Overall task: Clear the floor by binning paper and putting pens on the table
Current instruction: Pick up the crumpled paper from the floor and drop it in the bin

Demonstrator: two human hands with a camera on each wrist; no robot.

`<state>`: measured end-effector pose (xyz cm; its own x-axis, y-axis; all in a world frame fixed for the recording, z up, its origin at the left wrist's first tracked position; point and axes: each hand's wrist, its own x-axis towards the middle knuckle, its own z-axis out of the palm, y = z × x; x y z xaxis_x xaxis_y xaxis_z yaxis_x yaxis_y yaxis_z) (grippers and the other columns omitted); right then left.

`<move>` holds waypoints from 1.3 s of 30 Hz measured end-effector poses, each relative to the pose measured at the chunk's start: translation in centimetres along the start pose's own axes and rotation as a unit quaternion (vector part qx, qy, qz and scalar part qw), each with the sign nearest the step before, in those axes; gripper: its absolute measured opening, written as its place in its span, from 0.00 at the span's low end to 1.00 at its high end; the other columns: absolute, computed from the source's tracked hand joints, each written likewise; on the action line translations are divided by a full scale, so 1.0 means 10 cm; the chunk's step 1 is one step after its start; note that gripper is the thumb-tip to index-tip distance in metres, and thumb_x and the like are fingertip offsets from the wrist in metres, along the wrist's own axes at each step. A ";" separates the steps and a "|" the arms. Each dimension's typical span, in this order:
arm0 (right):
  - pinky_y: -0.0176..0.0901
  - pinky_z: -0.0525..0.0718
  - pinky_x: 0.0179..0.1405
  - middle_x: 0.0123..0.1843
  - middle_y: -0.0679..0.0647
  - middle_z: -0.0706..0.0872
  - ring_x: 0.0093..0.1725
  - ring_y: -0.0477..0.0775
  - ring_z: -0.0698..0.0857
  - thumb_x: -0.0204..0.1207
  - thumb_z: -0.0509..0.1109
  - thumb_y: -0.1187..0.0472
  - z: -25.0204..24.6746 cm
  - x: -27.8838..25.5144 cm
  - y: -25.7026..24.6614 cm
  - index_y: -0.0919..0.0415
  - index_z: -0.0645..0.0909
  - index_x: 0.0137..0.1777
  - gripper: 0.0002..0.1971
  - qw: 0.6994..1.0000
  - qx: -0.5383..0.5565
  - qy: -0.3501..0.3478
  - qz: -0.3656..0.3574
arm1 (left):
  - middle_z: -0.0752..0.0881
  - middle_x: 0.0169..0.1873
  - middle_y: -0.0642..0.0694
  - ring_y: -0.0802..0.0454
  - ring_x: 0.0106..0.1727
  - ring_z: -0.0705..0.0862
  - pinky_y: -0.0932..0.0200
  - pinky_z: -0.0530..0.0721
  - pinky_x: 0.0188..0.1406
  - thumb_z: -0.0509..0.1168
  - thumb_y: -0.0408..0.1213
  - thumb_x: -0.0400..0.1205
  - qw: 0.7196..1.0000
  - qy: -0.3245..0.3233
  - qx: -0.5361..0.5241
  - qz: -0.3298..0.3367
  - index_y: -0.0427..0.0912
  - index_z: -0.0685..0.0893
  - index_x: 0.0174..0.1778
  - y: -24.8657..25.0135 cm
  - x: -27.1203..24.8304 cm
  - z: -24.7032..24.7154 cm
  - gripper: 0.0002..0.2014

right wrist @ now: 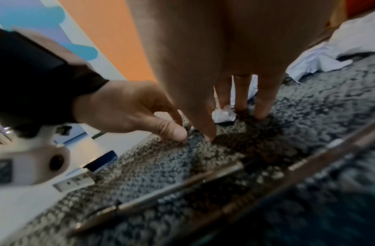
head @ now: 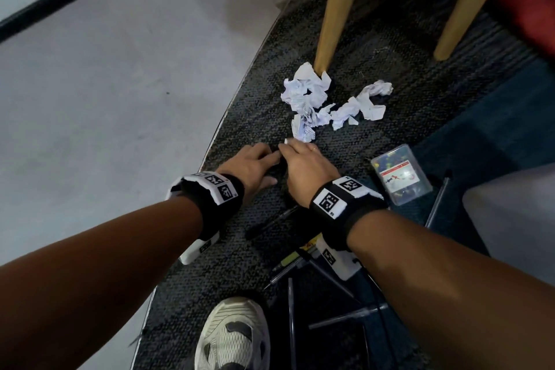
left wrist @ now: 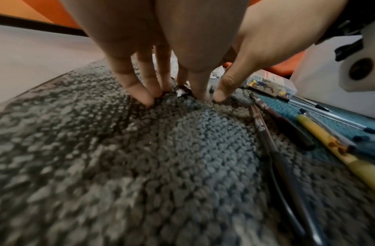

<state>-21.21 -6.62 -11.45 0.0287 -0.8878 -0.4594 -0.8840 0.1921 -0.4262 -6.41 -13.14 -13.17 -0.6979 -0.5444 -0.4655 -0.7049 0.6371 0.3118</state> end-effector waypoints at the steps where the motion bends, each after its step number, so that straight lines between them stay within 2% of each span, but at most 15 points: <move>1: 0.54 0.71 0.75 0.80 0.56 0.66 0.78 0.61 0.63 0.80 0.62 0.67 0.01 0.02 0.02 0.61 0.66 0.79 0.27 1.000 -0.008 0.009 -0.001 | 0.72 0.66 0.40 0.39 0.63 0.73 0.49 0.70 0.69 0.64 0.46 0.83 1.000 -0.004 0.010 -0.002 0.45 0.67 0.79 0.01 0.04 -0.01 0.28; 4: 0.53 0.77 0.65 0.67 0.56 0.75 0.70 0.61 0.71 0.82 0.59 0.68 0.06 0.02 0.09 0.62 0.78 0.67 0.15 0.999 -0.017 0.038 0.003 | 0.72 0.64 0.42 0.41 0.63 0.74 0.52 0.70 0.66 0.61 0.45 0.84 0.999 -0.020 0.033 -0.009 0.48 0.68 0.79 0.03 0.12 -0.07 0.25; 8: 0.49 0.80 0.53 0.58 0.59 0.79 0.60 0.64 0.79 0.81 0.63 0.69 0.07 -0.05 0.18 0.64 0.84 0.55 0.10 0.998 -0.017 0.058 0.013 | 0.79 0.61 0.41 0.41 0.65 0.77 0.54 0.74 0.62 0.62 0.36 0.84 0.999 -0.028 0.013 -0.016 0.46 0.75 0.74 0.09 0.21 -0.12 0.20; 10: 0.49 0.79 0.48 0.56 0.61 0.81 0.57 0.65 0.82 0.80 0.64 0.70 0.04 -0.08 0.20 0.64 0.83 0.54 0.08 0.998 -0.009 0.066 0.017 | 0.81 0.60 0.42 0.42 0.65 0.78 0.53 0.76 0.61 0.62 0.35 0.83 0.998 -0.037 0.015 -0.038 0.45 0.79 0.70 0.12 0.23 -0.15 0.18; 12: 0.49 0.77 0.45 0.56 0.62 0.82 0.56 0.66 0.83 0.79 0.65 0.70 0.03 -0.11 0.22 0.64 0.79 0.58 0.10 0.997 0.007 0.073 0.019 | 0.82 0.58 0.42 0.42 0.63 0.80 0.52 0.78 0.59 0.62 0.35 0.83 0.998 -0.042 0.027 -0.043 0.44 0.82 0.64 0.14 0.23 -0.16 0.14; 15: 0.51 0.80 0.50 0.59 0.62 0.82 0.58 0.68 0.83 0.79 0.65 0.70 0.05 -0.16 0.25 0.63 0.76 0.65 0.15 0.997 0.008 0.067 0.029 | 0.83 0.55 0.41 0.41 0.60 0.81 0.50 0.79 0.58 0.62 0.35 0.81 0.997 -0.041 0.039 -0.045 0.43 0.84 0.57 0.16 0.20 -0.16 0.10; 19: 0.53 0.81 0.49 0.56 0.63 0.80 0.55 0.68 0.83 0.80 0.63 0.70 0.05 -0.22 0.29 0.66 0.80 0.54 0.06 0.997 0.005 0.059 0.040 | 0.84 0.53 0.42 0.40 0.57 0.82 0.51 0.80 0.56 0.62 0.38 0.82 0.998 -0.017 0.031 -0.056 0.43 0.85 0.52 0.20 0.18 -0.17 0.08; 23: 0.51 0.81 0.50 0.55 0.63 0.81 0.54 0.67 0.84 0.79 0.62 0.70 0.03 -0.29 0.38 0.66 0.83 0.54 0.09 0.995 0.008 0.072 0.065 | 0.86 0.50 0.45 0.43 0.54 0.83 0.56 0.79 0.51 0.65 0.41 0.81 0.998 0.023 -0.001 -0.066 0.44 0.86 0.49 0.28 0.11 -0.16 0.07; 27: 0.51 0.83 0.53 0.55 0.62 0.84 0.53 0.66 0.85 0.81 0.65 0.64 -0.08 -0.45 0.50 0.64 0.86 0.53 0.09 0.987 0.056 0.117 0.098 | 0.88 0.46 0.49 0.48 0.50 0.85 0.59 0.80 0.50 0.66 0.46 0.82 0.994 0.049 -0.068 -0.077 0.48 0.86 0.48 0.49 0.09 -0.28 0.07; 31: 0.44 0.83 0.50 0.50 0.57 0.85 0.46 0.57 0.86 0.77 0.72 0.60 -0.37 -0.72 0.62 0.56 0.88 0.47 0.04 0.949 0.144 0.246 0.132 | 0.85 0.38 0.55 0.55 0.44 0.84 0.64 0.79 0.47 0.67 0.46 0.81 0.986 0.078 -0.130 -0.064 0.50 0.86 0.45 0.88 0.07 -0.61 0.06; 32: 0.41 0.83 0.48 0.48 0.55 0.86 0.43 0.53 0.84 0.76 0.73 0.59 -0.48 -0.83 0.65 0.55 0.88 0.44 0.02 0.933 0.169 0.287 0.138 | 0.85 0.36 0.57 0.57 0.42 0.83 0.67 0.79 0.45 0.69 0.45 0.80 0.984 0.091 -0.142 -0.052 0.51 0.86 0.43 1.00 0.06 -0.72 0.04; 34: 0.26 0.77 0.39 0.45 0.51 0.86 0.38 0.45 0.82 0.74 0.75 0.59 -0.74 -1.12 0.69 0.53 0.88 0.42 0.01 0.896 0.221 0.359 0.140 | 0.84 0.32 0.59 0.61 0.36 0.82 0.77 0.76 0.35 0.71 0.42 0.78 0.979 0.119 -0.164 -0.023 0.51 0.86 0.39 1.28 0.03 -0.93 0.03; 36: 0.26 0.70 0.35 0.42 0.48 0.85 0.35 0.42 0.80 0.73 0.76 0.57 -1.01 -1.47 0.72 0.51 0.87 0.42 0.01 0.873 0.215 0.415 0.138 | 0.84 0.31 0.61 0.66 0.32 0.81 0.83 0.74 0.30 0.73 0.40 0.77 0.972 0.144 -0.185 0.007 0.50 0.86 0.38 1.58 -0.01 -1.13 0.03; 39: 0.31 0.74 0.35 0.35 0.43 0.86 0.33 0.44 0.82 0.72 0.76 0.56 -1.37 -2.03 0.76 0.50 0.87 0.41 0.01 0.840 0.214 0.478 0.139 | 0.83 0.28 0.59 0.66 0.29 0.80 0.78 0.76 0.30 0.74 0.41 0.76 0.962 0.177 -0.197 0.069 0.48 0.87 0.37 2.08 -0.08 -1.42 0.04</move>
<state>-34.92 7.17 5.33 -0.7203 -0.6748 0.1609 -0.5392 0.3986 -0.7419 -22.34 -7.20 5.44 -0.7387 -0.6652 -0.1083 -0.5474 0.4984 0.6722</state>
